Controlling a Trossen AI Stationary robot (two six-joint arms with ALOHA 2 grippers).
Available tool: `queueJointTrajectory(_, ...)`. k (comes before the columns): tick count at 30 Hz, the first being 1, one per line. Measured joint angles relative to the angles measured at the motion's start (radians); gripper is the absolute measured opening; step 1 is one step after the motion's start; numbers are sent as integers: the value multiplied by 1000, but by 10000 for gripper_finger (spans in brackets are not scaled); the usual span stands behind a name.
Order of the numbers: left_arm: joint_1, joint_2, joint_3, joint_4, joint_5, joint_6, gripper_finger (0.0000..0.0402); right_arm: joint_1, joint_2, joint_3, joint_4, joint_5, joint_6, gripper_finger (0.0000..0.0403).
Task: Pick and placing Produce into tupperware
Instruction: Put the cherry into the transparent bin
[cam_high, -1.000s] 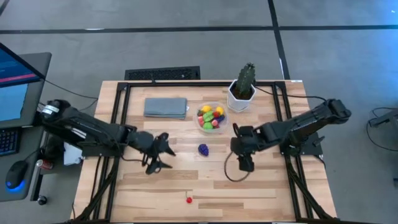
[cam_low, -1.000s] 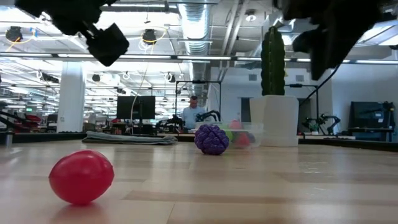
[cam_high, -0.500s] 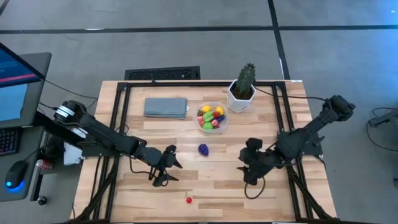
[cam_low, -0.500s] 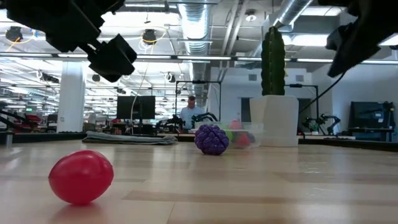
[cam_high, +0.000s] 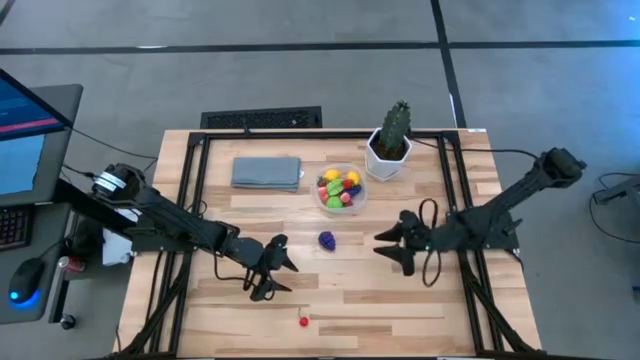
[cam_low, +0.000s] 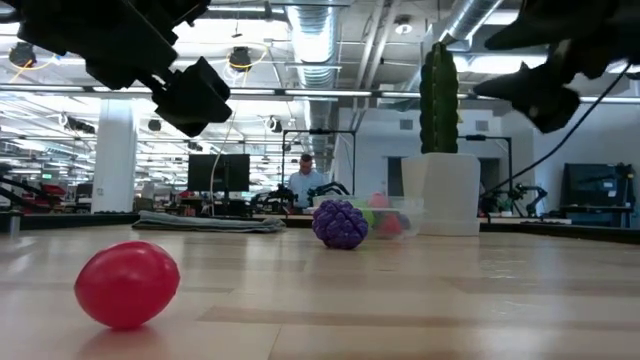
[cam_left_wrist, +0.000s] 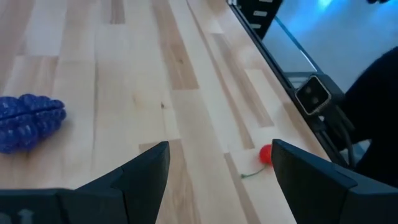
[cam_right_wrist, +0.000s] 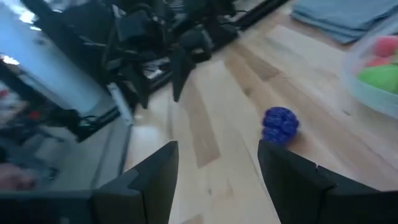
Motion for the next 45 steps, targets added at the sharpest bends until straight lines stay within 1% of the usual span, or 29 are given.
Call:
queueJointTrajectory(3, -4, 0, 0, -3, 22, 29, 270, -83, -8, -42, 89, -142, -22, 243)
queueJointTrajectory(10, -30, 0, 0, -7, 17, 119, 270, -282, -5, -46, 96, -448, -95, 243)
queueJointTrajectory(15, -51, 0, 6, -23, -51, 172, 270, -448, -6, -46, 141, -632, -155, 243)
queueJointTrajectory(17, -63, 5, 37, -77, -76, 211, 270, -517, -5, -46, 135, -701, -170, 243)
queueJointTrajectory(19, -71, 41, 84, -125, -80, 258, 270, -583, -5, -46, 135, -772, -181, 243)
queueJointTrajectory(21, -81, 94, 132, -166, -63, 292, 270, -642, -5, -46, 135, -835, -191, 243)
queueJointTrajectory(23, -86, 166, 194, -165, -54, 308, 270, -692, -5, -46, 132, -888, -201, 243)
queueJointTrajectory(26, -93, 267, 281, -166, -48, 305, 270, -746, -5, -46, 132, -956, -209, 243)
queueJointTrajectory(29, -103, 352, 359, -176, -2, 304, 270, -783, -5, -46, 122, -1016, -228, 243)
queueJointTrajectory(34, -131, 466, 474, -193, 21, 323, 270, -818, -4, -45, 77, -1077, -263, 243)
queueJointTrajectory(38, -145, 525, 526, -194, 19, 324, 270, -831, -4, -45, 45, -1105, -294, 243)
queueJointTrajectory(40, -149, 543, 544, -241, 3, 324, 270, -830, -5, -45, 42, -1111, -311, 243)
queueJointTrajectory(45, -149, 583, 586, -313, 4, 320, 270, -830, -5, -44, 21, -1125, -331, 243)
